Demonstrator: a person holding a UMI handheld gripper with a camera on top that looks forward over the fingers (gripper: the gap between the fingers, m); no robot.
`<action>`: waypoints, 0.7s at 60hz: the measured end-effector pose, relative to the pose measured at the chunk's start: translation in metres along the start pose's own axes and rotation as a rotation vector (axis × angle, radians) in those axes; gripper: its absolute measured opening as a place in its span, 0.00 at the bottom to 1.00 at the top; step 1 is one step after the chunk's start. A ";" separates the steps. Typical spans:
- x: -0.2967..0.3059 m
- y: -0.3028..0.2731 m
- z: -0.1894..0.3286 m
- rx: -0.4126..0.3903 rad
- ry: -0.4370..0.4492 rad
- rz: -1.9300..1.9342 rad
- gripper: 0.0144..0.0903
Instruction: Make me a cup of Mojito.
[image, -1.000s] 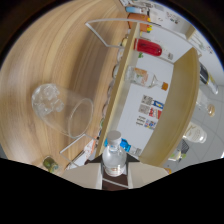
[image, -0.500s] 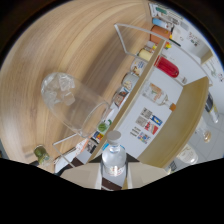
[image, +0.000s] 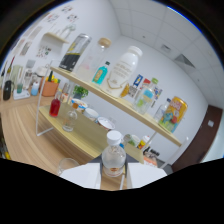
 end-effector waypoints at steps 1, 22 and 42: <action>-0.001 0.004 0.002 -0.011 -0.010 0.058 0.26; -0.036 0.139 0.042 -0.173 -0.091 0.512 0.26; -0.059 0.205 0.064 -0.299 -0.113 0.532 0.26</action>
